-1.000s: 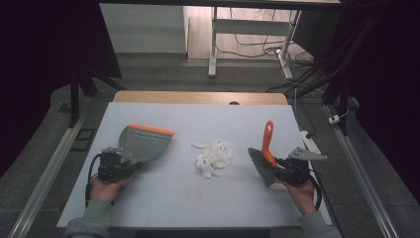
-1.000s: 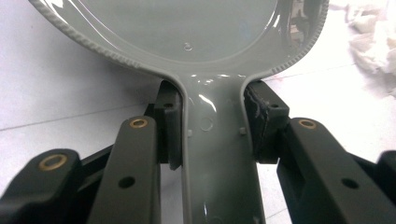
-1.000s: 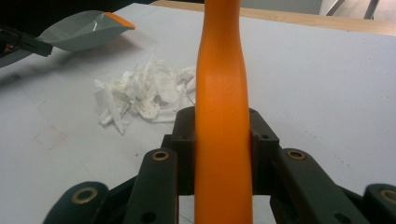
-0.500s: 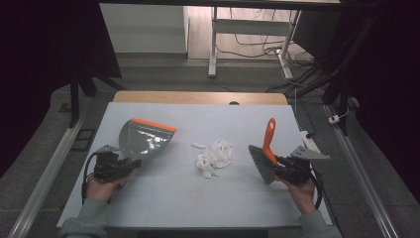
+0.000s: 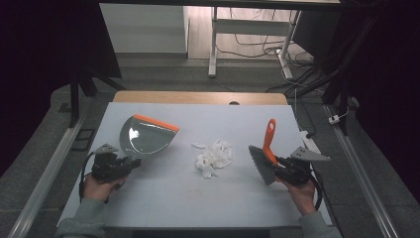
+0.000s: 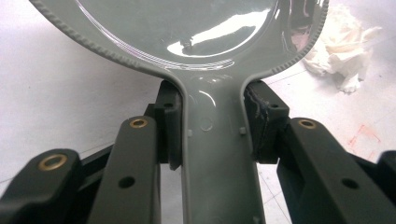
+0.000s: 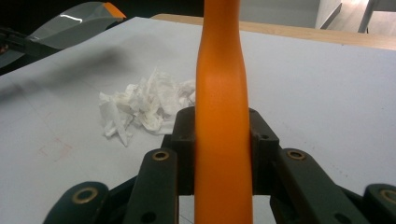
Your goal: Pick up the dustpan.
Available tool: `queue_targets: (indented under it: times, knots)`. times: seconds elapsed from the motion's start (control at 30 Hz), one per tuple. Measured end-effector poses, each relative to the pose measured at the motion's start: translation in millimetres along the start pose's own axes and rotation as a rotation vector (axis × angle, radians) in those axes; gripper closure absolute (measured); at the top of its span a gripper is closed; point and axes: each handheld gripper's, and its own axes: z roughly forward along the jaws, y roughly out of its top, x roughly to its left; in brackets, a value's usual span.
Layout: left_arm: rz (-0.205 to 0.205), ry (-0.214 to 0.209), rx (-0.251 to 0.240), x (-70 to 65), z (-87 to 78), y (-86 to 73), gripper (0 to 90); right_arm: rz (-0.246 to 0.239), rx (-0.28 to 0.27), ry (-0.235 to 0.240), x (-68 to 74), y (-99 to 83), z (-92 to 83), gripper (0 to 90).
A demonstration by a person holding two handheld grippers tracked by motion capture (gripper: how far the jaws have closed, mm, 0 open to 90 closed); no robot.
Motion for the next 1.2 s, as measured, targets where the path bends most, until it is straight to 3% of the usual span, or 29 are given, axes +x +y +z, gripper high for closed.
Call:
queue_targets:
  times: [0.47,0.67,0.97,1.2]
  knots:
    - [0.105,-0.056,-0.032,-7.4,-12.6,4.4,61.1,-0.004,-0.002,0.004,-1.1,0.1,-1.3,70.0]
    - [0.13,-0.098,-0.038,-9.6,-16.7,6.1,61.1,-0.007,0.004,0.001,-1.0,-0.2,-0.5,70.0]
    - [0.179,-0.179,-0.019,-12.7,-16.5,6.3,61.1,-0.008,0.004,-0.002,-2.1,-0.4,-0.8,70.0]
    - [0.202,-0.191,0.007,-16.3,-13.7,5.8,61.1,-0.01,0.0,0.002,-1.3,0.1,-1.1,70.0]
